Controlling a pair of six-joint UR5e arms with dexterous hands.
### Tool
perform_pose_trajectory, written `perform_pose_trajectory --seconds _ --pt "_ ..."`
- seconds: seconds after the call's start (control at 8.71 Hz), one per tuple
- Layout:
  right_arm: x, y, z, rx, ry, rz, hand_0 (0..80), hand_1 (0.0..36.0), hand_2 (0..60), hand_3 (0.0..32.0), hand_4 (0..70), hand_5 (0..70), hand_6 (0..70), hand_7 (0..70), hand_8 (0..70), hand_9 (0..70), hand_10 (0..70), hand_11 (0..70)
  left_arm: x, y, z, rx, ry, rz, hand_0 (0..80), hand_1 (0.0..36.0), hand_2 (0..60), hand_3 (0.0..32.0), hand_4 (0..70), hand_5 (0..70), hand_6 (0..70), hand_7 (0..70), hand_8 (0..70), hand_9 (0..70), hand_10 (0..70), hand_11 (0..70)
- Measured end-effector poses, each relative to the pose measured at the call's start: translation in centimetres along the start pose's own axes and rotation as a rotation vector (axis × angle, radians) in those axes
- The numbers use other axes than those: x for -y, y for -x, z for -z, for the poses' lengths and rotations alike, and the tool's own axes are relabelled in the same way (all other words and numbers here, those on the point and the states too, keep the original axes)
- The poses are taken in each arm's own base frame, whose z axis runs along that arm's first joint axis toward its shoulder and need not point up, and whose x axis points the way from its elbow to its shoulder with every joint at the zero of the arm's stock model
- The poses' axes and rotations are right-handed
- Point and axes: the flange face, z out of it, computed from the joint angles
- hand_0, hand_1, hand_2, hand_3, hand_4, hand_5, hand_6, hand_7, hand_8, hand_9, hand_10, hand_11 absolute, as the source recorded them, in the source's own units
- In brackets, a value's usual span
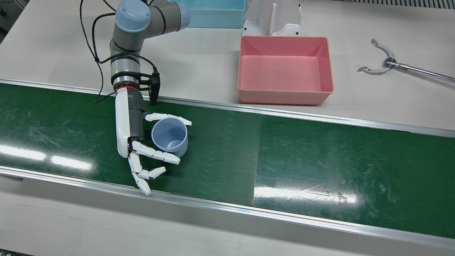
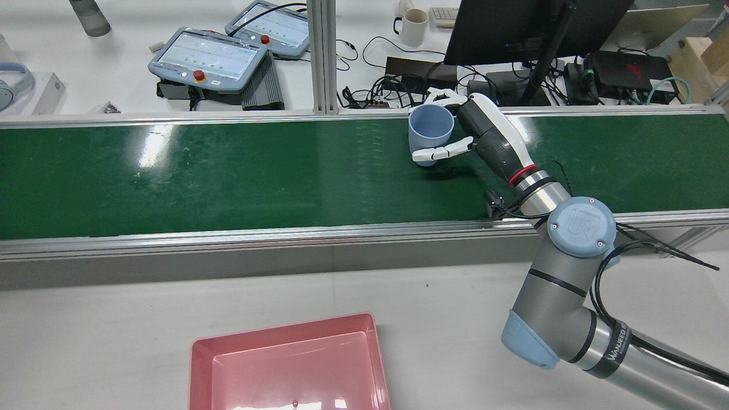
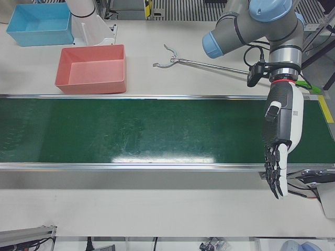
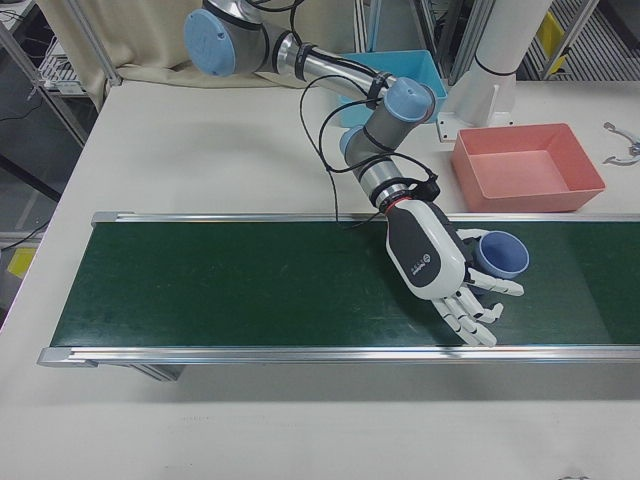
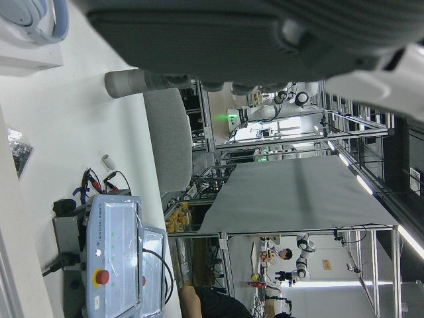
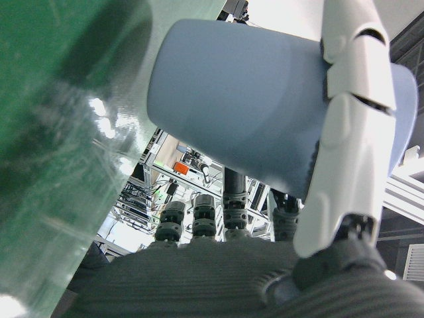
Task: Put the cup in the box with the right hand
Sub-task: 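Close the right hand's fingers around the light blue cup, then lift the cup off the belt and carry it over the pink tray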
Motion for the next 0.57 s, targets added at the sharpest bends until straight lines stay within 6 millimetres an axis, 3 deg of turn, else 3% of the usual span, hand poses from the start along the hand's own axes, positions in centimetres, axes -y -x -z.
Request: perform_pose_trajectory --seconds 0.11,0.57 --pt "-0.6 0.5 0.1 0.008 0.013 -0.012 55.4 36.0 60.0 0.0 41.7 10.9 15.6 63.4 8.0 20.0 6.2 12.4 0.0 0.0 0.0 0.000 0.000 0.000 0.0 0.0 0.0 0.0 0.0 0.0 0.0 0.0 0.0 0.0 0.0 0.0" --pt "-5.5 4.8 1.6 0.054 0.119 -0.085 56.7 36.0 60.0 0.0 43.5 10.9 16.0 66.2 6.6 18.8 5.1 10.9 0.0 0.0 0.0 0.000 0.000 0.000 0.0 0.0 0.0 0.0 0.0 0.0 0.0 0.0 0.0 0.0 0.0 0.0"
